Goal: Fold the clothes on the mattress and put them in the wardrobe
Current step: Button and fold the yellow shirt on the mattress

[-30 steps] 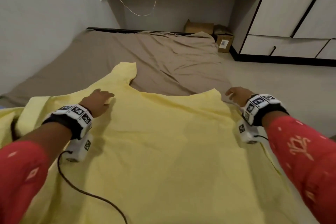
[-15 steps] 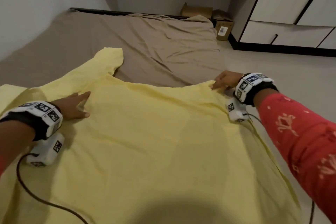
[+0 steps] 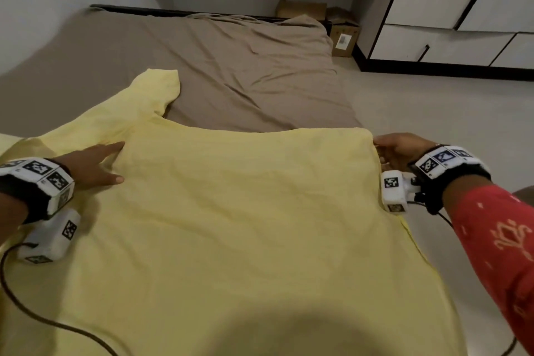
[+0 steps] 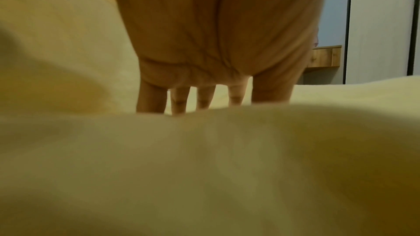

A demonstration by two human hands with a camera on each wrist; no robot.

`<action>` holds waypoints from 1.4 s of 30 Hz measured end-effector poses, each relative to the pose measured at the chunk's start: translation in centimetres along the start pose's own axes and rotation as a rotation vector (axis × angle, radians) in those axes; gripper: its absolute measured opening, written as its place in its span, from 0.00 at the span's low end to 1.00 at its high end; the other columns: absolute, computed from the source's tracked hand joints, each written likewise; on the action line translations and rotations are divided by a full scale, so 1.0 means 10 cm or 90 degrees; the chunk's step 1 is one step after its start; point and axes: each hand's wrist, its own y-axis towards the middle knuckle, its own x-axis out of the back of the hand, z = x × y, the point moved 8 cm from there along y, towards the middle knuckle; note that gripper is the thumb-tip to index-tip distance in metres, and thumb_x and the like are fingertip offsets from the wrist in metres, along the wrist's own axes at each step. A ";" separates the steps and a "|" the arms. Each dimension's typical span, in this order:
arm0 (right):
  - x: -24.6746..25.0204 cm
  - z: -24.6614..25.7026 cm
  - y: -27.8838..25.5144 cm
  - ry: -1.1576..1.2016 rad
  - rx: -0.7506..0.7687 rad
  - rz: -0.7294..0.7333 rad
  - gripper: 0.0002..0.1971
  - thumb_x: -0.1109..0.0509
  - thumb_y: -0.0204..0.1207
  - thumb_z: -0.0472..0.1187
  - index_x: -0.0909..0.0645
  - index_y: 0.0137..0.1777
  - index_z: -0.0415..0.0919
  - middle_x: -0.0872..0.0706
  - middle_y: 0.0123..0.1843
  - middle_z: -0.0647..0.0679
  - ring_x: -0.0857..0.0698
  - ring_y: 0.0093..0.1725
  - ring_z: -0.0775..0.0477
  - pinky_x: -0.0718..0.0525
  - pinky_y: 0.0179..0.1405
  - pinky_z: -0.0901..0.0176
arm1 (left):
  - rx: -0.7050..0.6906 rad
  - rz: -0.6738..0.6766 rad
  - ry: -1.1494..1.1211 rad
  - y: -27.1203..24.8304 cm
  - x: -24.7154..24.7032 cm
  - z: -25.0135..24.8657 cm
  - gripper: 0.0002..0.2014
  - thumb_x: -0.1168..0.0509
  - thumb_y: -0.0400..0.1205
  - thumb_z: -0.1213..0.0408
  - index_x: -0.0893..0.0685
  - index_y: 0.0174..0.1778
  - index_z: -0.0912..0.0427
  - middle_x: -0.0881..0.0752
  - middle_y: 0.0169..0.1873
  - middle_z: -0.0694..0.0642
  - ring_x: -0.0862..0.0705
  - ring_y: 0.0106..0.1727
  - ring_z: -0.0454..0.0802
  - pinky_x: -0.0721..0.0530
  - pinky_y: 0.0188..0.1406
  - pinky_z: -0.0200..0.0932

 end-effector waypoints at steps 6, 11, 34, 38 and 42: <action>-0.05 -0.27 -0.25 -0.112 -0.010 0.109 0.18 0.38 0.72 0.21 0.11 0.45 0.41 0.11 0.39 0.47 0.14 0.34 0.53 0.14 0.32 0.65 | -0.037 -0.016 -0.022 0.03 -0.02 0.01 0.45 0.27 0.74 0.58 0.47 0.82 0.54 0.37 0.79 0.63 0.37 0.78 0.61 0.38 0.76 0.54; -0.16 -0.23 -0.44 -0.214 0.072 0.061 0.26 0.46 0.70 0.12 0.17 0.52 0.40 0.10 0.41 0.49 0.12 0.41 0.49 0.13 0.41 0.59 | -0.016 -0.010 -0.017 0.06 -0.06 0.03 0.45 0.28 0.75 0.58 0.50 0.83 0.55 0.42 0.80 0.65 0.42 0.80 0.61 0.41 0.77 0.54; 0.10 -0.90 -1.08 -0.153 -0.148 -0.055 0.08 0.34 0.79 0.36 0.22 0.38 0.37 0.21 0.24 0.49 0.22 0.22 0.57 0.22 0.22 0.66 | 0.028 0.014 -0.072 -0.23 -0.08 0.01 0.38 0.31 0.78 0.60 0.43 0.81 0.57 0.45 0.81 0.63 0.39 0.79 0.63 0.40 0.77 0.53; 0.04 -0.99 -1.42 -0.079 -0.160 -0.117 0.06 0.35 0.80 0.39 0.22 0.43 0.39 0.20 0.36 0.45 0.20 0.35 0.49 0.17 0.28 0.60 | 0.000 0.053 -0.046 -0.90 -0.02 -0.16 0.36 0.32 0.79 0.58 0.41 0.80 0.61 0.38 0.79 0.63 0.36 0.78 0.58 0.38 0.73 0.45; 0.04 -1.05 -1.65 -0.159 -0.132 -0.235 0.05 0.37 0.77 0.31 0.22 0.40 0.36 0.19 0.40 0.38 0.21 0.33 0.44 0.21 0.34 0.57 | 0.007 0.148 0.080 -1.70 -0.20 -0.11 0.38 0.37 0.82 0.51 0.52 0.82 0.56 0.48 0.82 0.58 0.44 0.82 0.53 0.42 0.76 0.40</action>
